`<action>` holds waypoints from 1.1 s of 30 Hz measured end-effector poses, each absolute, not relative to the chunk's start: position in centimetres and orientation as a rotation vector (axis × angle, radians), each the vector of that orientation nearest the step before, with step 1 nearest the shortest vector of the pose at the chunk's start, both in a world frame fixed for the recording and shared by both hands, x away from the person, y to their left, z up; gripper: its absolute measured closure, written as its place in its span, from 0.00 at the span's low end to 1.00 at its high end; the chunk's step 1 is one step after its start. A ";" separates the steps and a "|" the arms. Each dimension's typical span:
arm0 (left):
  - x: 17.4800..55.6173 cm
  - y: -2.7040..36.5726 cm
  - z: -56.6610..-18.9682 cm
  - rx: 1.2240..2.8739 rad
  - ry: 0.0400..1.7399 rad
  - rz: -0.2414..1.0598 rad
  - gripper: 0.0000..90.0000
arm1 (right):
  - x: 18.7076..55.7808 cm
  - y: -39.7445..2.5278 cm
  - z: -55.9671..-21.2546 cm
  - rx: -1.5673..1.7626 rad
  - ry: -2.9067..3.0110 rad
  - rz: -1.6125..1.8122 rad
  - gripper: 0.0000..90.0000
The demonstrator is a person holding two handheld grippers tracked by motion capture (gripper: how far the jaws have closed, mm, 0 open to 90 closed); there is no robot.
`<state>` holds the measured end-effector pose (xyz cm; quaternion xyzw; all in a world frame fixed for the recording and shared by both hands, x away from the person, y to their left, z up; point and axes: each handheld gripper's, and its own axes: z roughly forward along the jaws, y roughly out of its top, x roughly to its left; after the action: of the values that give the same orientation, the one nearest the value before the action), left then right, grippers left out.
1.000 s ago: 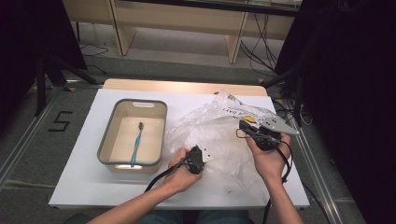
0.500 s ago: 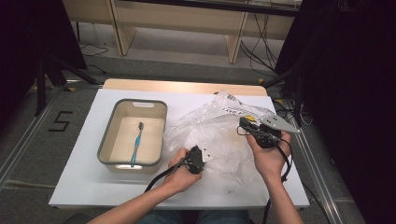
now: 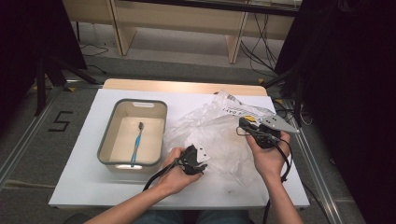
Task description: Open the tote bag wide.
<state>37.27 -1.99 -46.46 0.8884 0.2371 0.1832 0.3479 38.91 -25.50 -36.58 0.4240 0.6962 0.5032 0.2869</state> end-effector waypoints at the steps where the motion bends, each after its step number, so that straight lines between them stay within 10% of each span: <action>1: 37.3 -2.0 -46.5 2.304 0.615 0.475 0.61 | 38.9 -25.5 -36.6 1.135 1.861 1.345 1.00; 10: 35.6 0.7 -44.5 2.292 0.609 0.405 0.41 | 38.9 -25.5 -36.7 1.134 1.867 1.340 1.00; 33: 35.2 5.5 -41.3 2.214 0.692 0.396 0.35 | 38.8 -25.6 -36.7 1.136 1.869 1.340 1.00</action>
<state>35.24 5.46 -41.35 0.8687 0.2714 0.1555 0.3841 38.81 -25.56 -36.69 0.4248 0.6986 0.5007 0.2843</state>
